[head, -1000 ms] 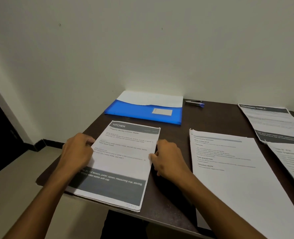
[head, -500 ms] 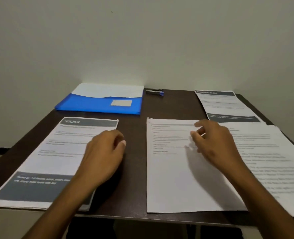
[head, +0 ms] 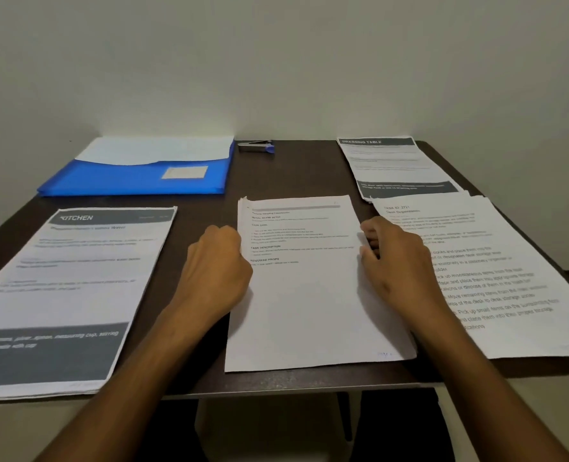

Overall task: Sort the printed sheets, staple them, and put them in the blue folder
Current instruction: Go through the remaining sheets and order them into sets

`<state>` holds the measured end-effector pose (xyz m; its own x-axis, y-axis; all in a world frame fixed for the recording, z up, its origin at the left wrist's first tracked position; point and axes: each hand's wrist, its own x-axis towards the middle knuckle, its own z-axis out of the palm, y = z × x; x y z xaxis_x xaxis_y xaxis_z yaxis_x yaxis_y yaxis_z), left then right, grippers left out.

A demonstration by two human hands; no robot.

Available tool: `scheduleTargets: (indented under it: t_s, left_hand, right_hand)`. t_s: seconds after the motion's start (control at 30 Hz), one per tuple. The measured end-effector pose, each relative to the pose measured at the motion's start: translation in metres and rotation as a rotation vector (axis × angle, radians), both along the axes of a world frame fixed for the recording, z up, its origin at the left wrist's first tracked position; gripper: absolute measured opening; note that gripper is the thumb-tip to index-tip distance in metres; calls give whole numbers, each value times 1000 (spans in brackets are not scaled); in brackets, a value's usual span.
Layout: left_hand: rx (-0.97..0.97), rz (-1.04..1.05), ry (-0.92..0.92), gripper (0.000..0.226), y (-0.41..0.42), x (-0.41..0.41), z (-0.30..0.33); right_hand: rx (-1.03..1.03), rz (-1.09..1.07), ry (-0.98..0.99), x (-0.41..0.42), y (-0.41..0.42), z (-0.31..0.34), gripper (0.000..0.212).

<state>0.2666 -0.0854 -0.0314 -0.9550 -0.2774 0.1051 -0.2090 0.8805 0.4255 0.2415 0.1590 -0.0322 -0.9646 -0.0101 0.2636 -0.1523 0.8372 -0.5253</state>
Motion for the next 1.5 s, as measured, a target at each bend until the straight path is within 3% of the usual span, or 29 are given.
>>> scheduleTargets:
  t_s: [0.23,0.37,0.6,0.73,0.9,1.0,1.13,1.23,1.27,1.33,1.37,1.4,1.5]
  left_hand:
    - [173,77,60,5,0,-5,0]
    - [454,125,132,15,0,0,-3]
    - [807,185,442,18,-3,2,20]
    - [860,137,638,16,0,3,41]
    - [914,-6,828,22,12,18,71]
    - [885,-92,858,26,18,25,75]
    - [1020,-131,876,25,27,29,55]
    - [1030,-111,907,33,26,24,36]
    - [1010,-100,912,37,26,23,32]
    - [1058,-68,873,35,25,25,29]
    - [1067,-40,843,31,24,26,28]
    - [1020,-43,800,28,21,28,28]
    - [771,-78,564,30,15,30,26]
  right_hand:
    - [-215,-17,-35,-5,7,0,35]
    - [-410,-13,-15,-6,5,-5,45]
    - [-685,26,-42,-11,-5,-2,55]
    - [-821,85,-75,-10,-17,14,33]
    - [-942,217,166,10,-22,58,26]
    - [-925,275,301,21,-22,72,24]
    - [-878,333,379,35,-21,61,25]
    - [-674,248,363,33,-18,36,10]
    - [-622,203,349,30,-17,29,15]
    - [-618,149,374,24,-17,25,26]
    - [-663,113,362,22,-16,28,22]
    - [-663,84,346,19,-15,33,11]
    - [-528,46,200,10,-10,37,15]
